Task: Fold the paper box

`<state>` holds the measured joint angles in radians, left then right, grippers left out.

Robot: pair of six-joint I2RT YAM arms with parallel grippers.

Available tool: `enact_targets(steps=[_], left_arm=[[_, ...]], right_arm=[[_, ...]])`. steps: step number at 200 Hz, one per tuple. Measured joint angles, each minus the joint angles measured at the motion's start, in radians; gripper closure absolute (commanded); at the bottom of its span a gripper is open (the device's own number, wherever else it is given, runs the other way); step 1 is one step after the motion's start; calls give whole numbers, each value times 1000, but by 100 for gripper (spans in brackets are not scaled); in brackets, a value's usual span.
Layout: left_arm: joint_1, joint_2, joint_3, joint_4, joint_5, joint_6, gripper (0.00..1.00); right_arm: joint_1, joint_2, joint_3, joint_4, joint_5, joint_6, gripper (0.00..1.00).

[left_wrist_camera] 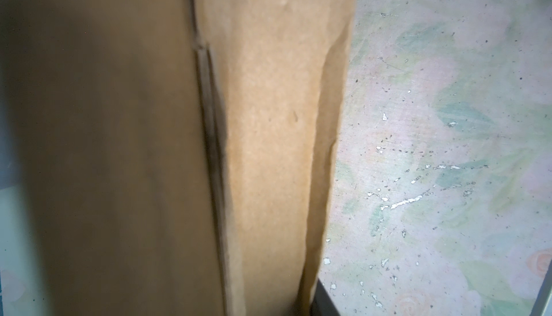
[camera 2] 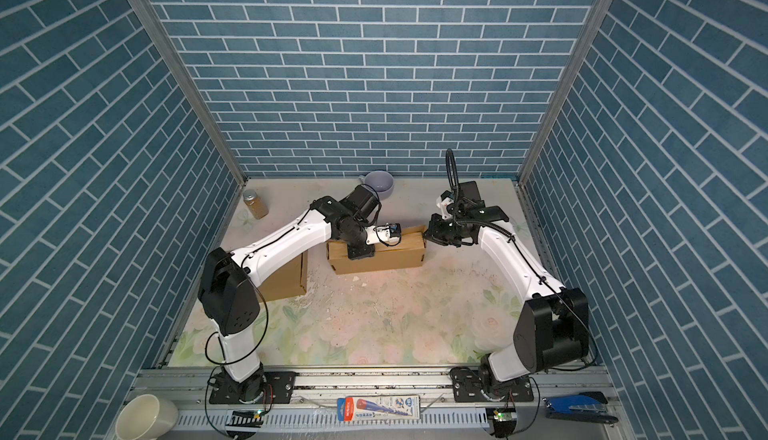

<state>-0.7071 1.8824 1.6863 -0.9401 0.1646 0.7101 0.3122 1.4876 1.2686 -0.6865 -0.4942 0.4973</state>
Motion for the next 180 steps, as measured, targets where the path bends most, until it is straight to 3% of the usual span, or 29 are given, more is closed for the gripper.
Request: enact_targets(steps=[41, 74, 180], left_arm=[[-1, -2, -2, 3, -6, -5, 71], [-2, -5, -2, 5, -22, -11, 59], [-2, -17, -15, 19, -83, -48, 37]], right_arm=[[-2, -6, -15, 23, -1, 0, 100], [-2, -6, -15, 22, 0, -1, 100], [-2, -11, -17, 20, 4, -5, 100]])
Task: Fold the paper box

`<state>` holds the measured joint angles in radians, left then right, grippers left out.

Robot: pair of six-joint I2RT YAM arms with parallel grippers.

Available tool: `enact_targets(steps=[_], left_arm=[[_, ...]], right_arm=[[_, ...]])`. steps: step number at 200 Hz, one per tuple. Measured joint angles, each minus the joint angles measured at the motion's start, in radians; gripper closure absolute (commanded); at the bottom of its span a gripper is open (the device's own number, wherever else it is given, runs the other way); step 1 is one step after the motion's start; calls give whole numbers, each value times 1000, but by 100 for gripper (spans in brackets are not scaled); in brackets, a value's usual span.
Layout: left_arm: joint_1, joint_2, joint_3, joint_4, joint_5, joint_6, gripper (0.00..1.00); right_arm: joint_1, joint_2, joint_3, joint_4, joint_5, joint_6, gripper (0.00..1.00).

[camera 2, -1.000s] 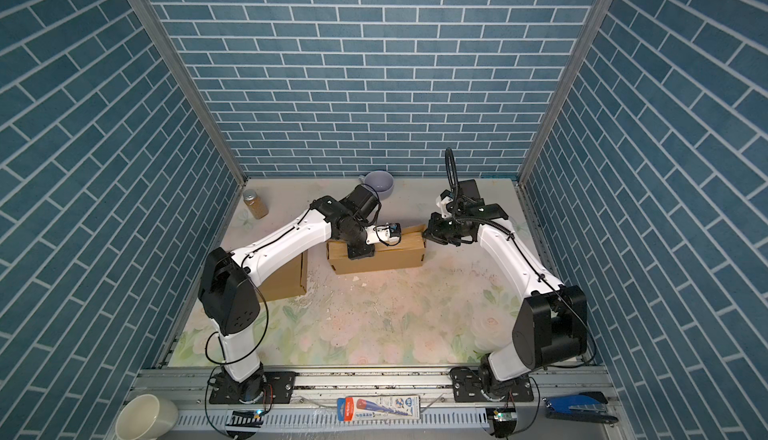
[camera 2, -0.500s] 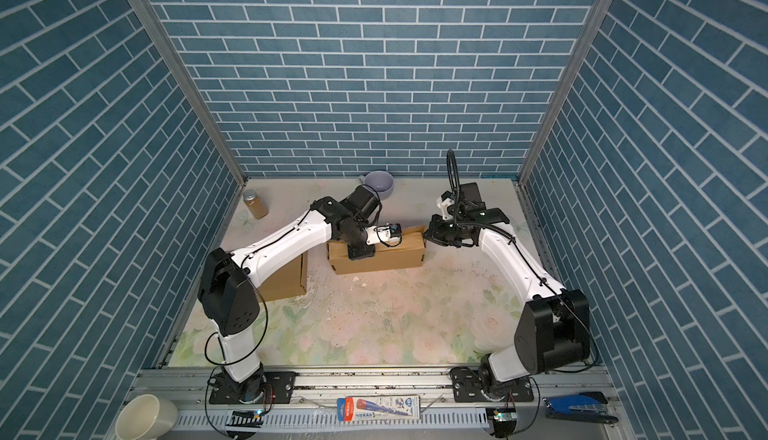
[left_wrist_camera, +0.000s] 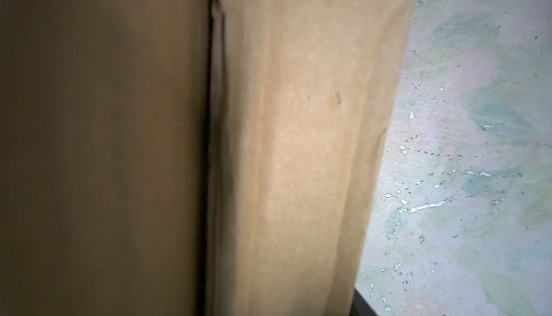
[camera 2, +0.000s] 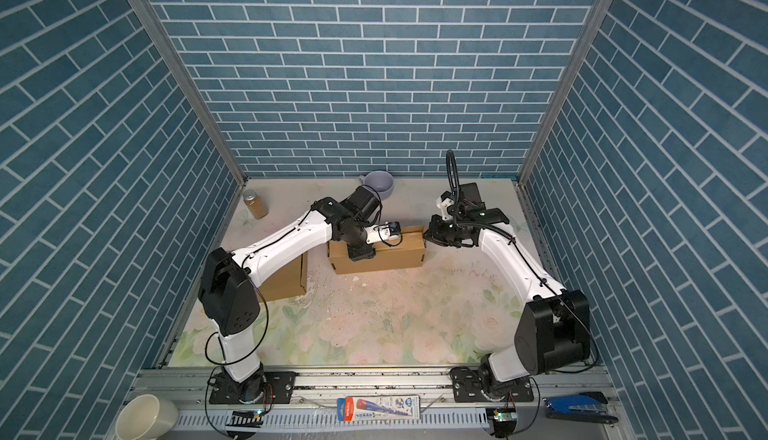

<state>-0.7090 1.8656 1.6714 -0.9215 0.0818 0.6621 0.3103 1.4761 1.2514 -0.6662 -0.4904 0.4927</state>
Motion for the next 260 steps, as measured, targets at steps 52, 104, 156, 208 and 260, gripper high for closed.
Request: enact_targets(steps=[52, 104, 156, 208, 260], left_arm=[[6, -132, -56, 18, 17, -28, 30], [74, -306, -140, 107, 64, -178, 38], [246, -564, -385, 165, 95, -467, 28], [285, -602, -565, 305, 126, -631, 30], [294, -533, -609, 436, 95, -693, 51]], right_arm=[[0, -5, -5, 2, 11, 1, 100], [0, -6, -5, 2, 24, 9, 100], [0, -6, -5, 4, 35, 9, 100], [0, -6, -5, 5, 35, 17, 100], [1, -6, -5, 5, 39, 27, 100]])
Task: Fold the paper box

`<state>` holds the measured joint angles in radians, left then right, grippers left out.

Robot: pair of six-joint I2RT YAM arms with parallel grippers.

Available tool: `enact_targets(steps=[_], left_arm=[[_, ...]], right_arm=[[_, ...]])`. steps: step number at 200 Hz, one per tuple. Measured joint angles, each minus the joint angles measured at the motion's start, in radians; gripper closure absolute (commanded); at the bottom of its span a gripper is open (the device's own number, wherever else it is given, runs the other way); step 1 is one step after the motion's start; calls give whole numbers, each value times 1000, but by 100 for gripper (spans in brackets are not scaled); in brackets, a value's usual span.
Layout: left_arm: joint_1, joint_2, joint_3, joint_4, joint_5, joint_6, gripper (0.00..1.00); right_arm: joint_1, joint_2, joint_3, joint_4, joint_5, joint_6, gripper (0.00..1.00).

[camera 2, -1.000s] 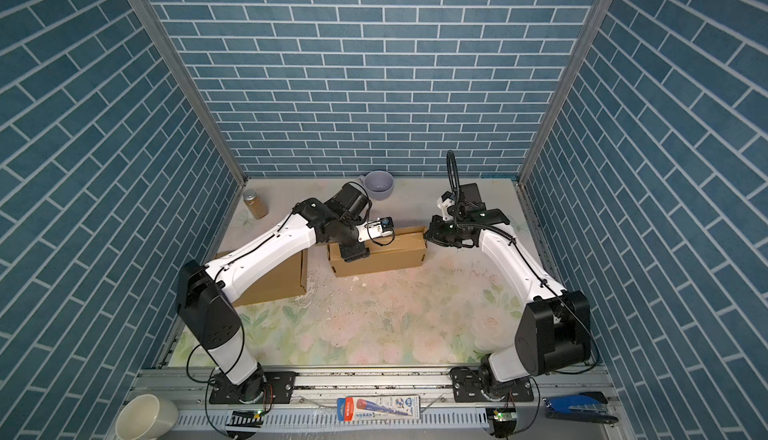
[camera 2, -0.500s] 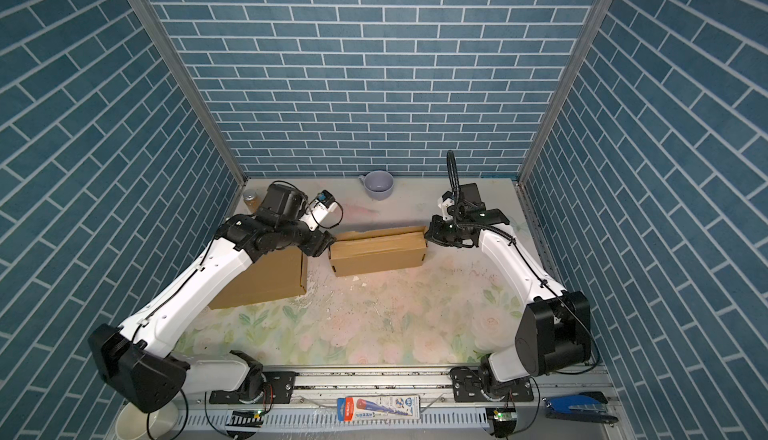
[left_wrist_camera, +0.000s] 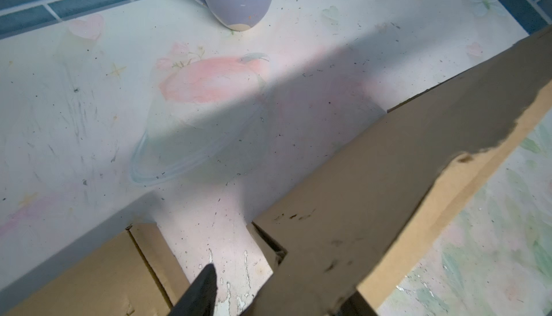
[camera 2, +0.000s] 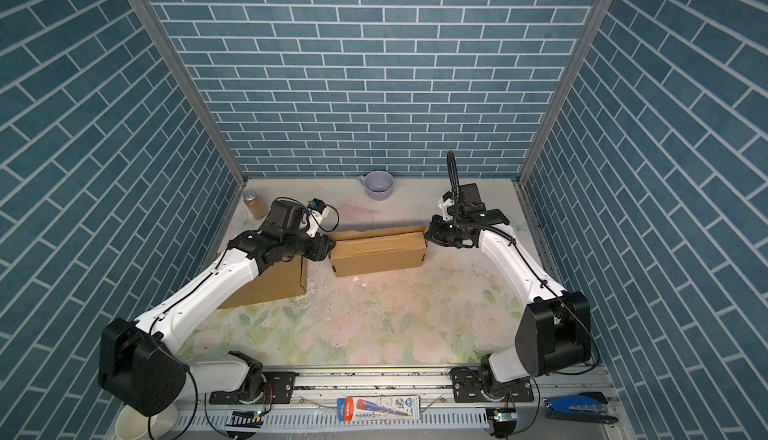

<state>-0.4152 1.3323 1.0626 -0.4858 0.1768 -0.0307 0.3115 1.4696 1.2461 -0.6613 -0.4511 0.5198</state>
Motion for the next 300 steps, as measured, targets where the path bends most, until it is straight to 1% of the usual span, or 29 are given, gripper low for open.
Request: enact_targets(steps=[9, 27, 42, 72, 104, 119, 141, 160, 178, 197, 239, 252, 264, 276, 300], left_arm=[[0, 13, -6, 13, 0, -7, 54], [0, 25, -9, 43, -2, -9, 57], [-1, 25, -10, 47, -4, -8, 57], [-1, 25, 7, 18, -13, -1, 49], [2, 26, 59, -69, -51, 24, 40], [8, 21, 87, -113, -56, 38, 37], [21, -16, 112, -159, -29, 58, 35], [30, -56, 130, -183, 16, 85, 35], [31, -58, 158, -206, 50, 119, 36], [32, -23, 189, -229, 64, 156, 40], [38, 62, 211, -280, 90, 207, 55], [38, 67, 211, -292, 100, 213, 63], [39, 66, 211, -298, 105, 213, 73], [39, 66, 211, -302, 110, 215, 77], [39, 67, 212, -304, 123, 215, 91]], right_arm=[[3, 0, 0, 2, 2, 0, 100], [4, 0, 0, 5, 3, 0, 100], [5, 0, 0, 6, 3, 0, 100], [5, 0, 0, 8, 4, 7, 100], [4, 0, -1, 9, 13, 16, 100], [4, 0, -2, 12, 21, 24, 100], [3, 0, -3, 14, 30, 26, 100], [3, 0, -5, 19, 35, 27, 100], [4, 0, -6, 21, 37, 27, 100], [3, 0, -6, 21, 38, 27, 100], [4, 0, -13, 34, 40, 34, 100], [4, 0, -14, 37, 40, 34, 100], [5, 0, -14, 37, 40, 34, 100], [5, 0, -14, 37, 40, 34, 100], [9, 0, -14, 37, 40, 34, 100]])
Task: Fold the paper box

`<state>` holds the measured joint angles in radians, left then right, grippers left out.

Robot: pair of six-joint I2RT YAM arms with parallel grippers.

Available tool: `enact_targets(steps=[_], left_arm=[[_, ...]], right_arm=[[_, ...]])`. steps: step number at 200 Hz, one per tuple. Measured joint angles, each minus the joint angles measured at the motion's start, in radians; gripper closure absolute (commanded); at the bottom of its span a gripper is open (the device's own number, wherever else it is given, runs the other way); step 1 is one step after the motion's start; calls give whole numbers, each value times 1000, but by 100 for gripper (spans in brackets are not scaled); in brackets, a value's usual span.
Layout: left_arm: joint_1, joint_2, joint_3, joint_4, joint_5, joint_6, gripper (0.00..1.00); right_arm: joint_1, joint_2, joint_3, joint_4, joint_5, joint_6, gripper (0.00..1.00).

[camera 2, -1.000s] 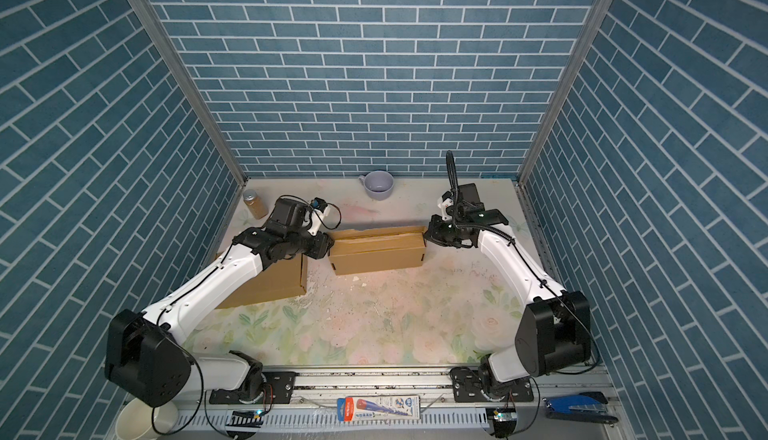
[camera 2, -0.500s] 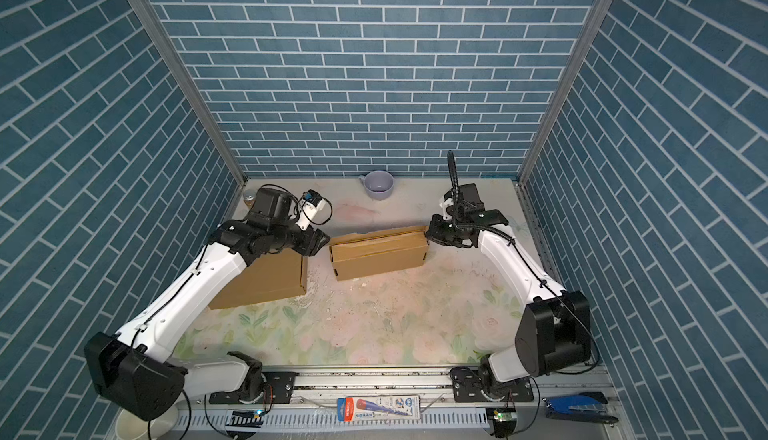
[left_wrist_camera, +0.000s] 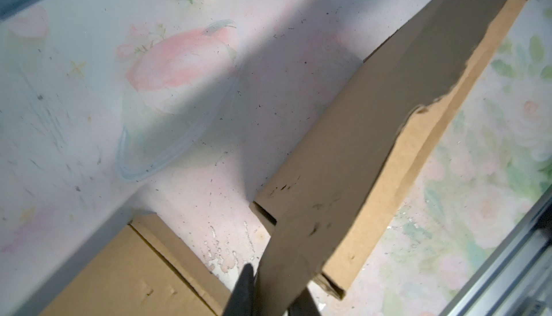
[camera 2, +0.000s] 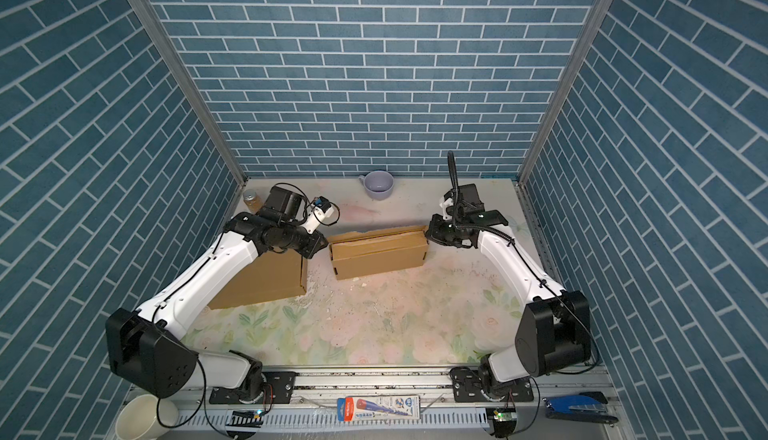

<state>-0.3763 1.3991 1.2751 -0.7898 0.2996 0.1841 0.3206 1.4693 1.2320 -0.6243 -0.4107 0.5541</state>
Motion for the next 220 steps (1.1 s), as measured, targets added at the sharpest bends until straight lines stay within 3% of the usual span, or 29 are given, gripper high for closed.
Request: enact_targets(steps=[15, 56, 102, 162, 220], left_arm=[[0, 2, 4, 1, 15, -13, 97], [3, 21, 34, -8, 34, -56, 97], [3, 21, 34, -1, 58, -195, 97], [5, -28, -65, 95, 57, -373, 97], [1, -79, -162, 200, 37, -472, 100]], right_arm=[[2, 0, 0, 0, 0, 0, 100], [8, -2, 0, 0, 14, 23, 100], [16, -9, -2, 4, 32, 66, 100], [30, -13, -12, 23, 34, 111, 100], [39, -24, -33, 50, 34, 130, 100]])
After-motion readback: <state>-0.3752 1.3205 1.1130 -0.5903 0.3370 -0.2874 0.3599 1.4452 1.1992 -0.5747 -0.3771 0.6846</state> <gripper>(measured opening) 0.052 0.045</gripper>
